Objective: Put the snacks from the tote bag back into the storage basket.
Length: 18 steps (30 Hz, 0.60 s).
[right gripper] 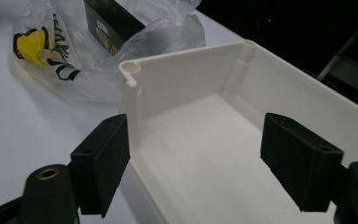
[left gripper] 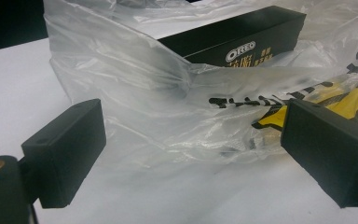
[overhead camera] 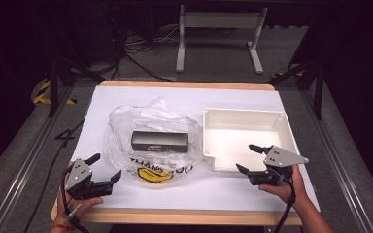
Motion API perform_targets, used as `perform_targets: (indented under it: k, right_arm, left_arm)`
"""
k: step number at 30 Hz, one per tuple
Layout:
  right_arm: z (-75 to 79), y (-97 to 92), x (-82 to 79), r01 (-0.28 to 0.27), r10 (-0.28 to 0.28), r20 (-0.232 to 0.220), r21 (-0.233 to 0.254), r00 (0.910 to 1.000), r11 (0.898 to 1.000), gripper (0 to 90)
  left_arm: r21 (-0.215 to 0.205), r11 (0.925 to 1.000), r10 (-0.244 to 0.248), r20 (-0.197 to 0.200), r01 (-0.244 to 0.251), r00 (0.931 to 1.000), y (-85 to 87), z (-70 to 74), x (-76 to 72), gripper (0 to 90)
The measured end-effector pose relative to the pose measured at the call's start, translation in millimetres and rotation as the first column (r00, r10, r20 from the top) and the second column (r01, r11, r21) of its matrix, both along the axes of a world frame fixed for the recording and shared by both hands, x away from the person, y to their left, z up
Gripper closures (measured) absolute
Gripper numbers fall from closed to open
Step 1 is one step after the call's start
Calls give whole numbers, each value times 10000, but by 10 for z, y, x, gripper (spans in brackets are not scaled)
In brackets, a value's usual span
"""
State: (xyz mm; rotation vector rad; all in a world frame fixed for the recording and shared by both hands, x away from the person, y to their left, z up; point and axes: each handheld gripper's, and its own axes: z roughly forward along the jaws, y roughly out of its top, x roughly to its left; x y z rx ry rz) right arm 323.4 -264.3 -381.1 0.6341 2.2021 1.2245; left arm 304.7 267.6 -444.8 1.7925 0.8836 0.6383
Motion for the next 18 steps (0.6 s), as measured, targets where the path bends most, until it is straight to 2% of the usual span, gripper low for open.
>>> perform_targets:
  k: [1, 3, 6, 9, 10, 14, 18]
  right_arm:
    - [0, 0, 0, 0, 0, 0, 0, 10000, 10000, 245]
    - [82, 101, 99, -417, 414, -115, -219, 9991, 9989, 247]
    - [170, 240, 237, -757, 753, -119, -329, 9971, 9966, 261]
    - [247, 376, 381, -1033, 1029, -140, -293, 9946, 9942, 301]
    - [295, 446, 445, -1329, 1329, 3, -80, 9911, 9911, 335]
    - [378, 591, 560, -1661, 1661, 7, -156, 9861, 9860, 335]
    - [467, 797, 745, -2195, 2183, -516, -178, 9745, 9755, 329]
  left_arm:
    - [0, 10000, 0, 0, 0, 10000, 0, 0, 0, 76]
    - [42, 10000, -2, -48, 3, 10000, -14, -4, 11, 76]
    - [106, 9999, -46, -140, 47, 9999, -16, -14, 21, 76]
    - [63, 9999, -82, -143, 83, 9999, -13, -20, 20, 76]
    - [76, 9999, -92, -142, 93, 9999, -11, -20, 20, 76]
    - [95, 9999, -102, -133, 104, 9999, -13, -24, 19, 77]
    - [123, 9999, -73, -130, 75, 9999, -10, -27, 11, 76]
